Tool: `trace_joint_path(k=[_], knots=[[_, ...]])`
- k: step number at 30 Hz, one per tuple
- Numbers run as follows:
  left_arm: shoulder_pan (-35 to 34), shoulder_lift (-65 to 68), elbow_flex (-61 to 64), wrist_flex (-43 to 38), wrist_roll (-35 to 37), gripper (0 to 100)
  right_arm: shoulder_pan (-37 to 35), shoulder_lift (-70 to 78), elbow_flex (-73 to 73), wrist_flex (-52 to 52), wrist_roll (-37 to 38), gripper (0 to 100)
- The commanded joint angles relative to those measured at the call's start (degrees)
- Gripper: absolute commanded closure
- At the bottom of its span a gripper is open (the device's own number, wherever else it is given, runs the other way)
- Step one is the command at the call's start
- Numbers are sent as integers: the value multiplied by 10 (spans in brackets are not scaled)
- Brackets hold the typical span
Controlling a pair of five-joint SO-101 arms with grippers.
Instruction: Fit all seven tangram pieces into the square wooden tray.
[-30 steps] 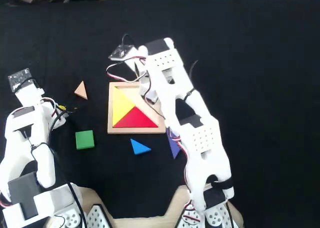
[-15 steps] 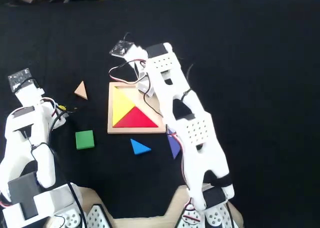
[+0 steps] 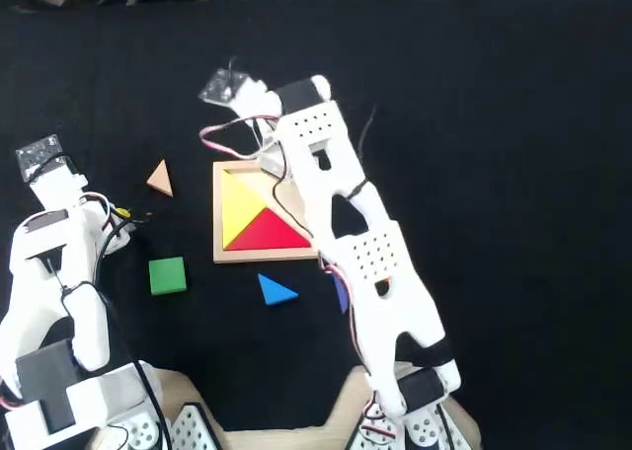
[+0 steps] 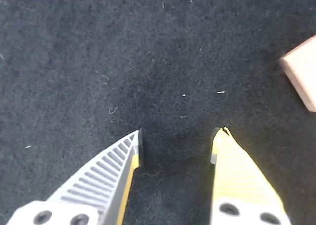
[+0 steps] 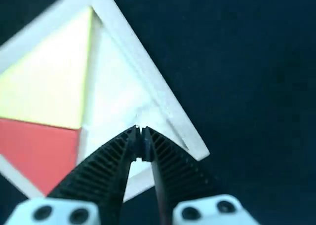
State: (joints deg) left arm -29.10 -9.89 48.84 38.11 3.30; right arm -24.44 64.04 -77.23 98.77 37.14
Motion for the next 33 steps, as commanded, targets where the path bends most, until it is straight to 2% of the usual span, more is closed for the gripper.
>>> trace_joint_path(k=[1, 5, 10, 18, 22, 27, 30, 33], knots=[[-2, -5, -3, -9, 4, 762, -7, -47, -104, 25, -30, 987], [-6, -6, -7, -8, 4, 759, -5, -108, -74, 26, -79, 987], [-7, -7, -7, -7, 4, 758, 18, -260, 58, 25, -113, 987], [-1, -51, -7, 17, 1, 759, 105, -536, 383, 23, -115, 987], [20, -98, -15, 36, 2, 761, 159, -631, 561, -15, -115, 987], [47, -151, -52, 100, -3, 762, 223, -736, 770, -129, -115, 987], [66, -158, -101, 173, -55, 762, 244, -793, 888, -199, -115, 987], [102, -143, -140, 244, -96, 762, 229, -840, 1004, -254, -115, 986]])
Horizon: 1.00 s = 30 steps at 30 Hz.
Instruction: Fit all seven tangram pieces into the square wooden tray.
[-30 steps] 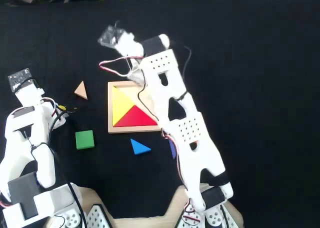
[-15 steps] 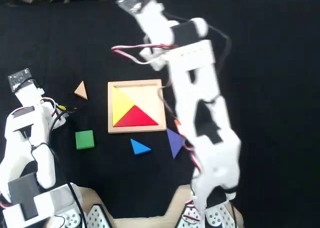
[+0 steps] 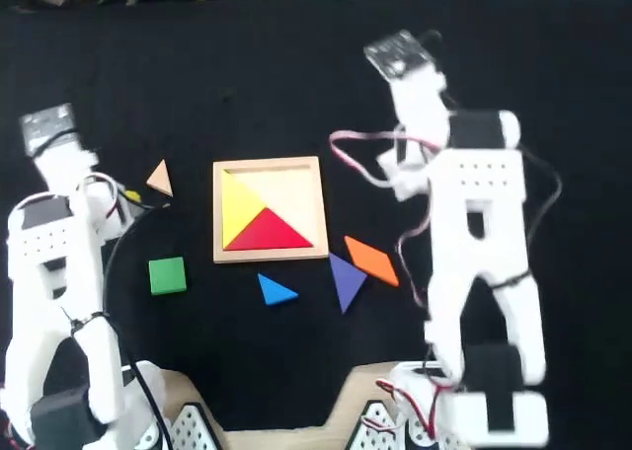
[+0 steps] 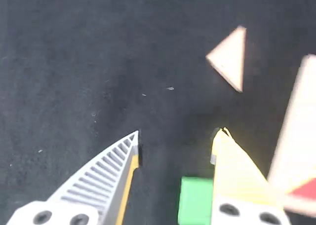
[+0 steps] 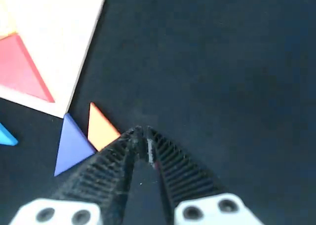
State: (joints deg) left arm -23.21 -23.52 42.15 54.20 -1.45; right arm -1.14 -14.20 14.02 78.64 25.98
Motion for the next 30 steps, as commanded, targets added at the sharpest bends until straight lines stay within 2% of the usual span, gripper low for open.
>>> trace_joint_path(k=[1, 4, 7, 11, 13, 19, 30], knots=[[60, -1, -84, 109, -53, 762, -12, -70, 125, -65, -4, 986], [102, 4, -95, 166, -83, 762, -46, -101, 200, -76, -4, 984], [109, 4, -73, 165, -95, 762, -80, -119, 247, -54, -15, 918], [108, 2, 4, 87, -95, 762, -134, -127, 297, -25, -24, 792], [109, -12, 54, 33, -95, 762, -156, -126, 317, -27, -24, 783], [109, -82, 188, -103, -91, 762, -164, -123, 325, -52, -24, 783], [108, -107, 219, -121, -91, 762, -164, -116, 341, -75, -55, 786]])
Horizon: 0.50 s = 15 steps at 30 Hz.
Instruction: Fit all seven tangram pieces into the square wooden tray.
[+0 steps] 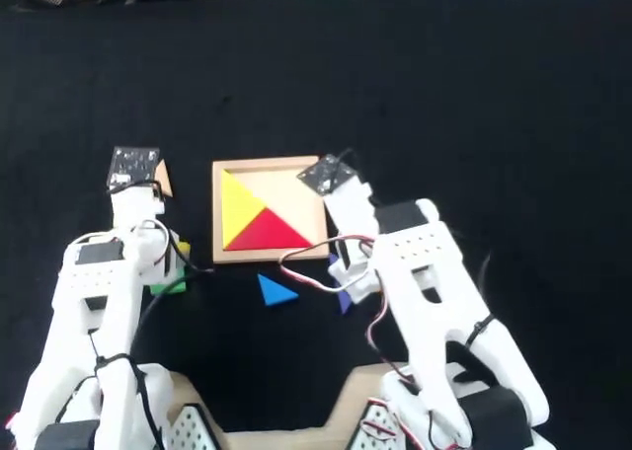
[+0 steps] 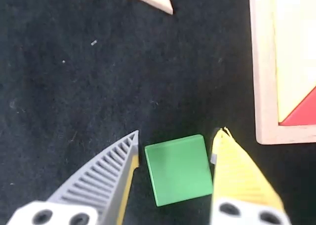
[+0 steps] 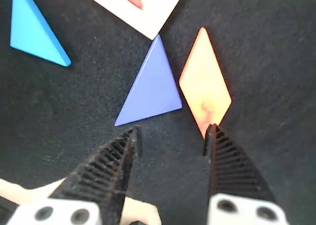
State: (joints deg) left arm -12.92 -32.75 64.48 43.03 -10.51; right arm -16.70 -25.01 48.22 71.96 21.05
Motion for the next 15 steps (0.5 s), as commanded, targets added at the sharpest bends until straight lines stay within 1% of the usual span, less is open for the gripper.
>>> trace_joint_path(k=[1, 4, 6, 8, 12, 15], knots=[[5, -15, -3, -10, 0, 762, -11, 0, -1, -9, -6, 797], [5, -15, 2, -11, 0, 762, -39, 44, -2, -21, -8, 867], [5, -15, 13, -31, 0, 762, -58, 80, -7, -37, -23, 894], [5, -15, 27, -52, 0, 762, -71, 109, -13, -53, -30, 874], [5, -15, 31, -59, 0, 762, -72, 148, -28, -61, -30, 776], [5, -15, 32, -62, 0, 762, -72, 147, -32, -57, -27, 724]])
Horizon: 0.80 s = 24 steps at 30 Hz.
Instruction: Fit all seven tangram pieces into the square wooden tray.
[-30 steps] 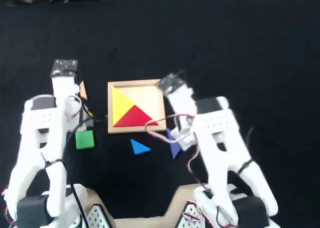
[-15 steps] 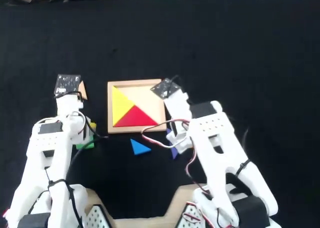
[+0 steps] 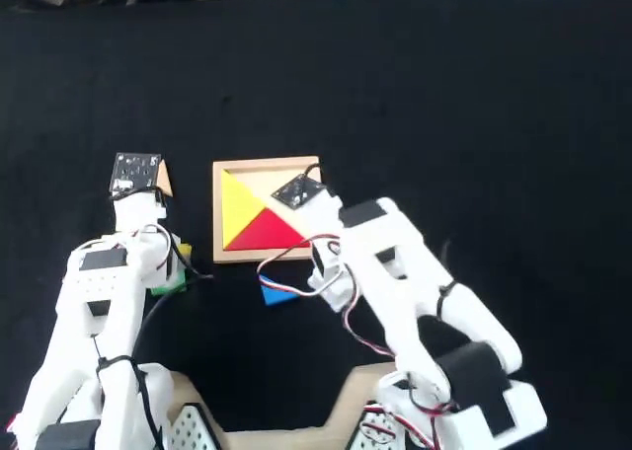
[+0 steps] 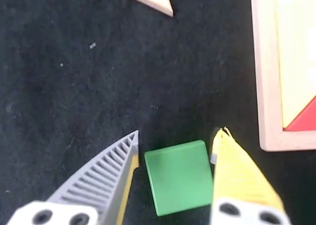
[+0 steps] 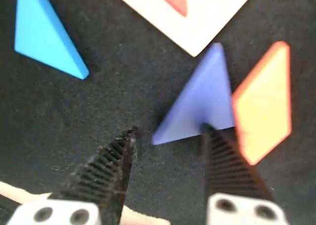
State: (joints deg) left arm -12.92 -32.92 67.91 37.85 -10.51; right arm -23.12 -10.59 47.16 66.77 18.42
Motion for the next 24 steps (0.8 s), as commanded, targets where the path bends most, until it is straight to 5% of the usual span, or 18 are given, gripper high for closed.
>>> trace_joint_path(k=[1, 5, 10, 18, 24], knots=[[5, -13, -2, -10, 0, 762, -8, -1, -22, -5, 0, 715], [5, -13, -1, -10, 0, 762, -8, -50, -23, 2, 3, 712], [5, -13, 0, -10, 0, 762, 13, -140, -18, 26, 91, 713], [5, -13, 0, -11, 0, 762, 142, -148, -14, 25, 416, 713], [5, -13, 0, -11, 0, 762, 145, -148, 27, 23, 525, 714]])
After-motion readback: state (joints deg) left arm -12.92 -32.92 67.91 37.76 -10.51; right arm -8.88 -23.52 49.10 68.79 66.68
